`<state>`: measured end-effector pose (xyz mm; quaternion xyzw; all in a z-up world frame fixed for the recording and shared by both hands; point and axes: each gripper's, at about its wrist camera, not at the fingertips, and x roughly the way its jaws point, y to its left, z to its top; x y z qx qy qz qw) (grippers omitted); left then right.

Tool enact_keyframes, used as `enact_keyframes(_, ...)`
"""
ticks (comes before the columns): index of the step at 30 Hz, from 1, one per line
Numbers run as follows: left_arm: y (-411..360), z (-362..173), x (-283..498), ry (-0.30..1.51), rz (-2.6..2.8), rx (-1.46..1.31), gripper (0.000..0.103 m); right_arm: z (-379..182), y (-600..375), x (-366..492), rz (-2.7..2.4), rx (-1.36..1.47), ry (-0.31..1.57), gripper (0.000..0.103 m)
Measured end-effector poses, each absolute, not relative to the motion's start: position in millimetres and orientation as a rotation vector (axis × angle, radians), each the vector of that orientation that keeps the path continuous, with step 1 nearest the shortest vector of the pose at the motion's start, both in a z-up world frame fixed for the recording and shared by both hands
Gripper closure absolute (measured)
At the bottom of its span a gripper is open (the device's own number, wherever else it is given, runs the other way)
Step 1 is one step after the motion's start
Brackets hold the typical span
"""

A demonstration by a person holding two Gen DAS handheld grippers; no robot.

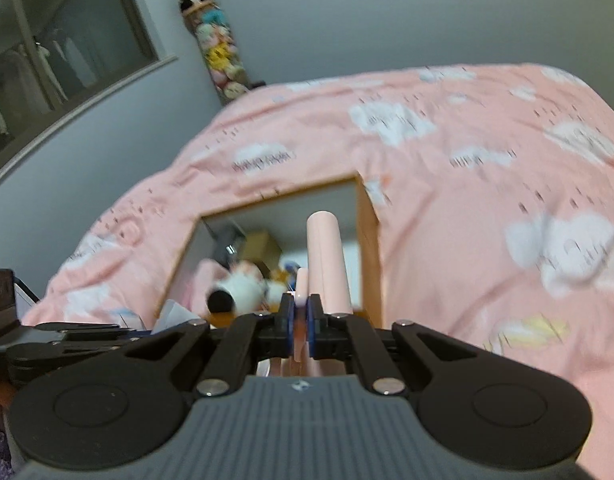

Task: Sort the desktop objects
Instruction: 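Carry pink tube in right tool to box while left tool carries lotion tube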

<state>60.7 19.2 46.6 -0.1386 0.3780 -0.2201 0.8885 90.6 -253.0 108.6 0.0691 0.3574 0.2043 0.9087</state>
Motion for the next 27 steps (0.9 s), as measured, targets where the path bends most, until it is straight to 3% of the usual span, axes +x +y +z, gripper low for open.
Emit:
enact_keyframes(9, 47, 82, 106, 0.692, -0.345, -0.266, 0.093, 91, -192, 181, 0.421, 0.13, 0.773, 0.097)
enact_keyframes(18, 59, 63, 145, 0.736, -0.32, -0.282, 0.093, 20, -159, 248, 0.221, 0.088, 0.901, 0.097)
enact_keyframes(27, 69, 44, 163, 0.763, -0.334, -0.315, 0.093, -15, -156, 268, 0.079, 0.124, 0.969, 0.097)
